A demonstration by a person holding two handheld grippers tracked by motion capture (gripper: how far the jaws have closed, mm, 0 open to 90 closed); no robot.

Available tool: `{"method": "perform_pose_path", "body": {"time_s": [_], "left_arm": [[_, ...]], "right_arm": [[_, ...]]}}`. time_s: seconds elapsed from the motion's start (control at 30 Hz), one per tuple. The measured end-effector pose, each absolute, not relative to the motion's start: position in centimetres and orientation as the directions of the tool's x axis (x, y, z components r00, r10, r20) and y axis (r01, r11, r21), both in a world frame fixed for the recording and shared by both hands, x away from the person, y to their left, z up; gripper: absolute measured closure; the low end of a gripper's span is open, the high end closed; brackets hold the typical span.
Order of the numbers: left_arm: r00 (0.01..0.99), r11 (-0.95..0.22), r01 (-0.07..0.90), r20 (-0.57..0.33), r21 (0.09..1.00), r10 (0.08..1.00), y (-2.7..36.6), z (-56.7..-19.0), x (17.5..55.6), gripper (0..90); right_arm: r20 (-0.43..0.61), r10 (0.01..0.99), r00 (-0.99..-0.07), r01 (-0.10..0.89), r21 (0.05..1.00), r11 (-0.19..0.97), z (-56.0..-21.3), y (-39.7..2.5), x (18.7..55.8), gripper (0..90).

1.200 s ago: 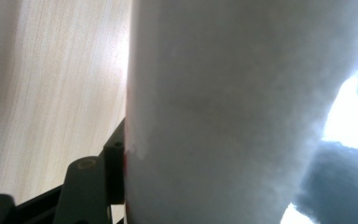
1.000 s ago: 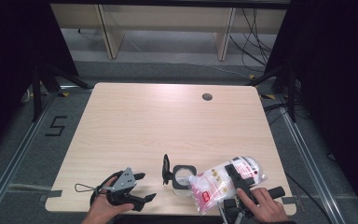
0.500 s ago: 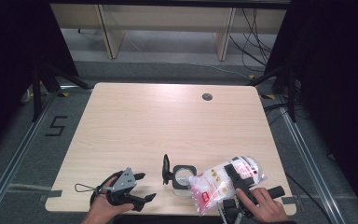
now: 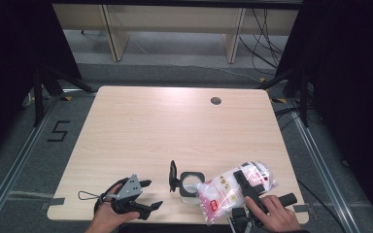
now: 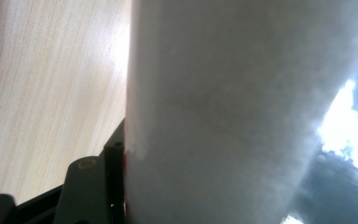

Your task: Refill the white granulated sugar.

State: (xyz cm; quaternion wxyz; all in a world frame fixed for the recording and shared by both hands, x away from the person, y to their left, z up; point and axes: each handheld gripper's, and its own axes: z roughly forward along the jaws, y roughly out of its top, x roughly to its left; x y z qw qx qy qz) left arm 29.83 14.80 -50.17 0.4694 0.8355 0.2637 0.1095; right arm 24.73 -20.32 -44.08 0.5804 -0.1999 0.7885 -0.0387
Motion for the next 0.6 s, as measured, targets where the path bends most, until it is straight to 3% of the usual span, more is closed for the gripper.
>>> {"method": "perform_pose_path", "body": {"time_s": [0.3, 0.4, 0.53, 0.6], "left_arm": [[0.837, -0.420, 0.337, -0.064, 0.842, 0.544, 14.79, -50.17, 29.83, 19.7], [0.836, -0.413, 0.340, -0.071, 0.845, 0.543, 14.77, -50.19, 29.81, 19.7], [0.841, -0.425, 0.332, -0.061, 0.842, 0.537, 14.88, -50.13, 29.90, 19.7], [0.836, -0.414, 0.341, -0.071, 0.844, 0.543, 14.80, -50.19, 29.83, 19.7]], "right_arm": [[-0.908, -0.324, -0.265, -0.259, -0.256, 0.931, -44.30, -20.47, 24.67, 40.4], [-0.899, -0.354, -0.259, -0.272, -0.284, 0.919, -44.14, -20.37, 24.81, 40.5], [-0.913, -0.302, -0.273, -0.253, -0.235, 0.939, -44.50, -20.61, 24.71, 40.5], [-0.905, -0.338, -0.257, -0.268, -0.269, 0.925, -44.29, -20.58, 24.83, 40.6]]}}
